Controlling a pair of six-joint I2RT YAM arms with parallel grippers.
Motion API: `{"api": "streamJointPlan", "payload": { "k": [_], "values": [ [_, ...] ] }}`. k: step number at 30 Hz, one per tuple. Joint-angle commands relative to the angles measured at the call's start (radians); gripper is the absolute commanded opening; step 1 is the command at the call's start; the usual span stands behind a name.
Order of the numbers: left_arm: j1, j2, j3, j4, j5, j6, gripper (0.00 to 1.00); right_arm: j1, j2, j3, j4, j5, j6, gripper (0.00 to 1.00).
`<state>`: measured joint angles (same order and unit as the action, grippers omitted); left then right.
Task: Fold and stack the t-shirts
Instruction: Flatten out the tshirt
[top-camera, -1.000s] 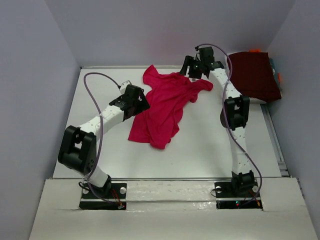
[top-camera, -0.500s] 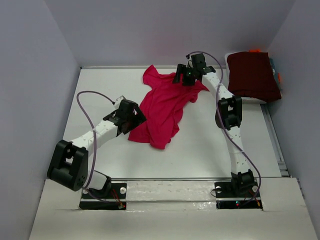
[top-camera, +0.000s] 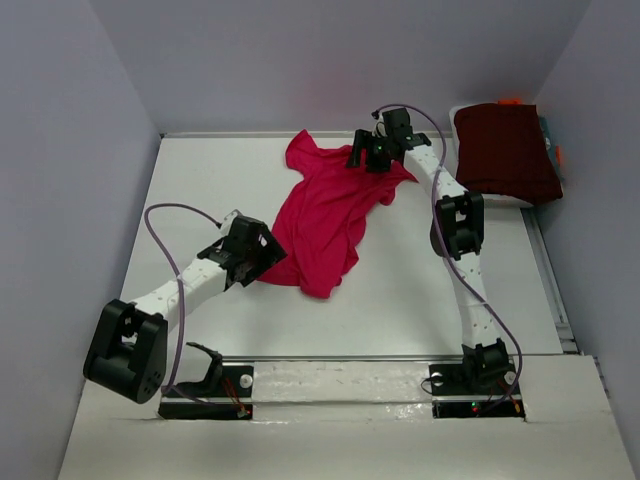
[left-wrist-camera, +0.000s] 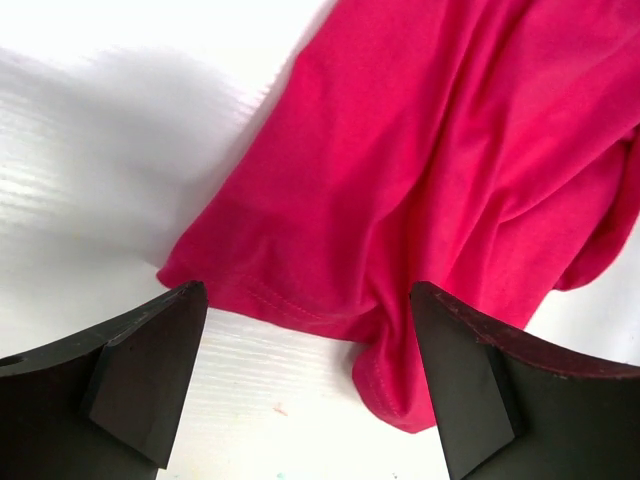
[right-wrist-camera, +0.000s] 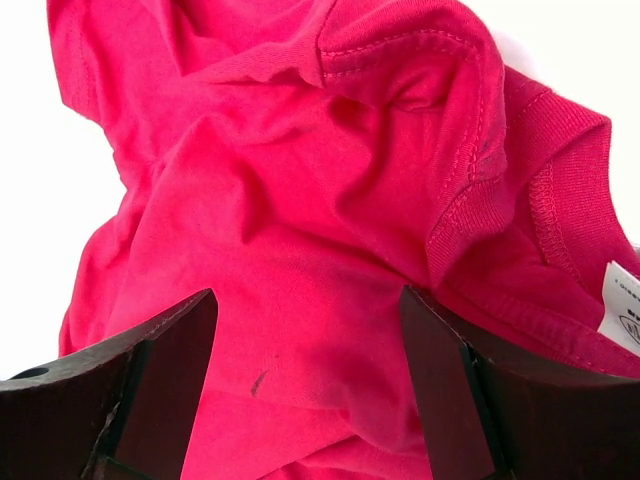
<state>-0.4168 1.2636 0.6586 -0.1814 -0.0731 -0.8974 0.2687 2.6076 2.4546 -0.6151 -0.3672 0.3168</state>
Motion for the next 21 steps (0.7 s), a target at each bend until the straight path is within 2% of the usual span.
{"api": "streamJointPlan", "payload": {
  "k": [1, 13, 21],
  "values": [
    [0.018, -0.044, -0.034, -0.004, -0.013, -0.037, 0.94, -0.003, 0.02, 0.04, 0.031, -0.019, -0.019, 0.8],
    [0.059, 0.016, -0.027, 0.003, -0.05, -0.035, 0.95, -0.003, 0.022, 0.041, 0.031, -0.024, -0.039, 0.8],
    [0.101, 0.118, -0.024, 0.075, 0.019, -0.012, 0.94, -0.003, -0.007, 0.0, 0.038, -0.023, -0.047, 0.8]
  ]
}}
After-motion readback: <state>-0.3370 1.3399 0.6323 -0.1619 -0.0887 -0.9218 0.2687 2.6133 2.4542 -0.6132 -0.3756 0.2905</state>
